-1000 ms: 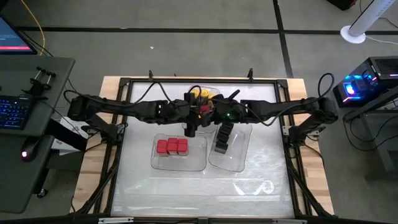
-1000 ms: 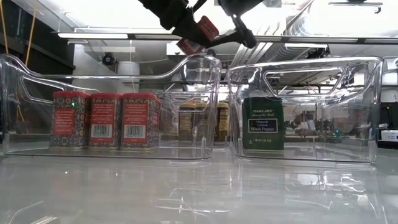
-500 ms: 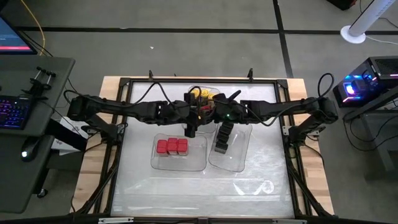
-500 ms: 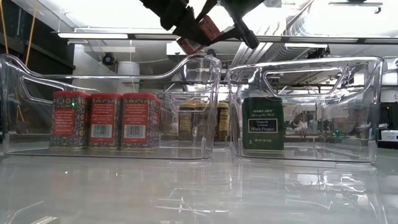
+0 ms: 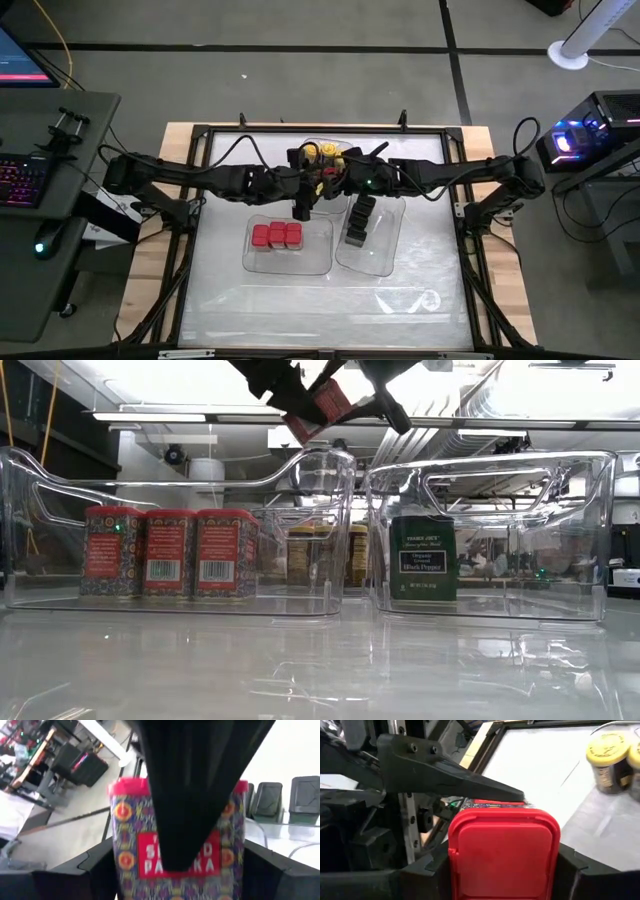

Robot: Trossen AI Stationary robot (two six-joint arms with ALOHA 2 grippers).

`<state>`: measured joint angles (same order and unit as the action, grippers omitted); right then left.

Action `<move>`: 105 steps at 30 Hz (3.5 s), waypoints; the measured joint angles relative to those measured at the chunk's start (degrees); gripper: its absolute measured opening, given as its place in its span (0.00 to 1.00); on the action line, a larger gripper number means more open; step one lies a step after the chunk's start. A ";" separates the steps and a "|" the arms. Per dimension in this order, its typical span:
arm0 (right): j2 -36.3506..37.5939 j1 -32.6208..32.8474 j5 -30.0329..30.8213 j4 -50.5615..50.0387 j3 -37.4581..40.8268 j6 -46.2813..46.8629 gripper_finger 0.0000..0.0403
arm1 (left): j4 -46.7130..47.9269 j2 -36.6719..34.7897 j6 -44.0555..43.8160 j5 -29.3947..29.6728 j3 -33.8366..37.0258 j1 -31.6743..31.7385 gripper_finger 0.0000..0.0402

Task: Sort spices by type
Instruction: Put the red seasoning can into the left transparent bin

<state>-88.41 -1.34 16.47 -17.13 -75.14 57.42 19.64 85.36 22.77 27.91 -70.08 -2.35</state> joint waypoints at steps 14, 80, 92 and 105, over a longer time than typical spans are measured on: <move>1.19 -2.17 -2.17 2.09 -0.04 -3.49 0.51 | 8.67 -5.35 -4.70 3.99 0.13 -1.02 0.73; -42.22 10.31 -8.52 -49.00 -45.24 26.43 0.51 | 33.53 -24.63 -25.64 18.72 0.39 10.60 0.73; -42.22 10.26 -8.65 -45.33 -40.59 27.62 0.61 | 33.53 -24.63 -26.78 18.72 0.37 10.60 0.73; -42.09 9.57 -6.37 -51.10 -47.49 23.55 0.88 | 33.50 -24.63 -26.71 18.72 0.35 10.60 0.73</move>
<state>-130.50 8.23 10.10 -68.23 -122.62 80.97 53.15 60.73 -3.95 46.63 -69.73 8.25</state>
